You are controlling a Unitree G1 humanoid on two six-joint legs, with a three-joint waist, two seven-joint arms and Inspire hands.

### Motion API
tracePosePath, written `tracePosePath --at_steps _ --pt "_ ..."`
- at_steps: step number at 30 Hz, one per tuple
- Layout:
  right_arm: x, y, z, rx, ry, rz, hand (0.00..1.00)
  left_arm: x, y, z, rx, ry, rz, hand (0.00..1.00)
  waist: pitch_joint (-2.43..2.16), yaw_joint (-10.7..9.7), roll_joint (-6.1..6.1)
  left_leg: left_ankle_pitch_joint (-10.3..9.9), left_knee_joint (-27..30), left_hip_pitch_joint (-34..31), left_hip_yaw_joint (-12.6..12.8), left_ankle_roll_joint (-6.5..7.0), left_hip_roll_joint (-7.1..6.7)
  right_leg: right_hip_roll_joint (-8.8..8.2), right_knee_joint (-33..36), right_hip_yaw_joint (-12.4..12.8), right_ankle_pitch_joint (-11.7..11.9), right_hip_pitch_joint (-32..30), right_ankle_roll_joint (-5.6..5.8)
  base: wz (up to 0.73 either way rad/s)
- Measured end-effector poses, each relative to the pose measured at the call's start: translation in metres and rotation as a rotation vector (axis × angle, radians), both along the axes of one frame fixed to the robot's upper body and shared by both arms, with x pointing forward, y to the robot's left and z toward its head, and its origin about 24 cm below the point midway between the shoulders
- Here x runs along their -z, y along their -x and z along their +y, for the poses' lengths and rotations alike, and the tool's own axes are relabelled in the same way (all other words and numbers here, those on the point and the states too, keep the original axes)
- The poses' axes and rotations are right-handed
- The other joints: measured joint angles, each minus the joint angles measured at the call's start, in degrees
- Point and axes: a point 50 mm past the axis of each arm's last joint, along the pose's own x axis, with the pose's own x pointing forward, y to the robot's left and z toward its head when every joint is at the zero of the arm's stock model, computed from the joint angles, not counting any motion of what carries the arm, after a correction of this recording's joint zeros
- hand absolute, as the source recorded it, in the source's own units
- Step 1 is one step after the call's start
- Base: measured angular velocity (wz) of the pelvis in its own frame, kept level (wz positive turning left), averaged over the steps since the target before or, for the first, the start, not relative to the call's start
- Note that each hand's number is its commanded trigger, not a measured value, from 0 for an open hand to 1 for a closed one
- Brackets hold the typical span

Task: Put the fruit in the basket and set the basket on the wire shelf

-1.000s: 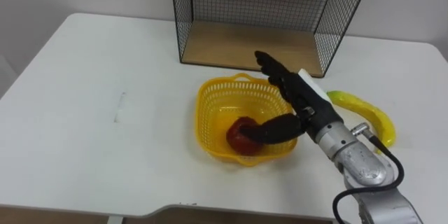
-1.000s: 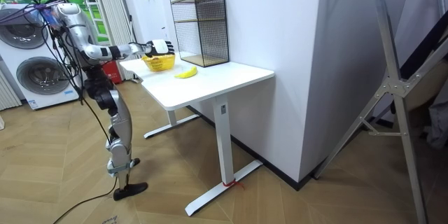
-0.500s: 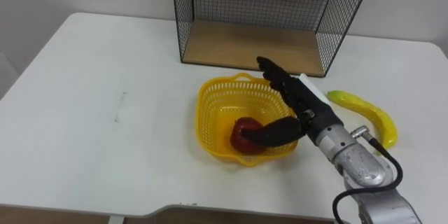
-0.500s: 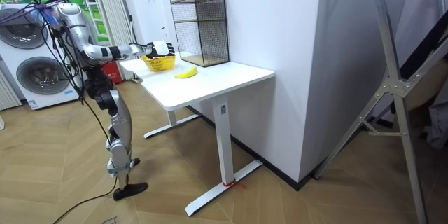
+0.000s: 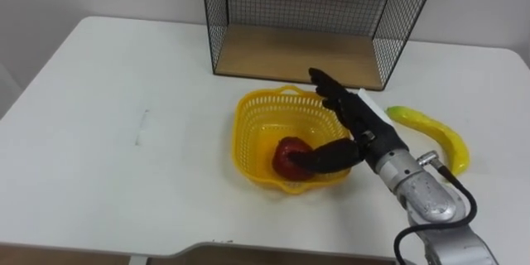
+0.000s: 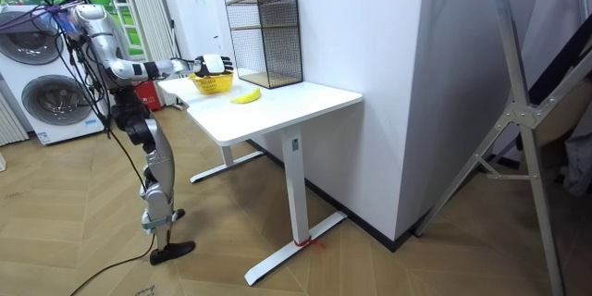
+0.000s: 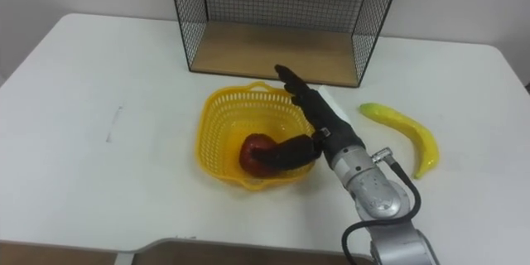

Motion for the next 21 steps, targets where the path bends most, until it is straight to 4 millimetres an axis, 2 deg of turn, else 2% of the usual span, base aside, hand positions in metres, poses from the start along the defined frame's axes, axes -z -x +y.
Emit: tracePosePath --at_steps 4,11,16,21 --pt "-0.010 -0.003 -0.012 0.086 -0.057 -0.053 0.00 0.000 0.006 0.001 -0.004 -0.011 -0.002 0.00 -0.06 -0.6 -0.10 0.0 0.0 0.5 0.0 0.01 -0.03 -0.02 0.0 0.0 0.0 0.3 0.00 0.00" --pt "-0.026 -0.004 -0.045 0.266 -0.229 -0.134 0.00 0.001 0.020 0.000 -0.012 -0.009 0.026 0.00 0.14 -1.5 0.22 0.0 -0.2 1.0 0.1 0.01 -0.04 -0.01 0.0 0.1 0.0 0.3 0.01 -0.01" --pt "-0.027 -0.004 -0.052 0.331 -0.277 -0.148 0.00 0.001 0.026 0.000 -0.023 -0.007 0.039 0.00 0.07 -2.5 0.24 0.0 -0.1 0.4 0.1 0.01 -0.05 -0.01 -0.1 0.1 0.0 0.3 0.03 0.00" --pt "-0.022 -0.002 -0.062 0.413 -0.332 -0.133 0.00 0.001 0.028 0.001 -0.027 -0.005 0.045 0.00 -0.13 -2.5 -0.14 0.0 0.0 0.2 0.1 0.02 -0.08 -0.02 -0.1 0.1 0.0 0.2 0.03 0.00"
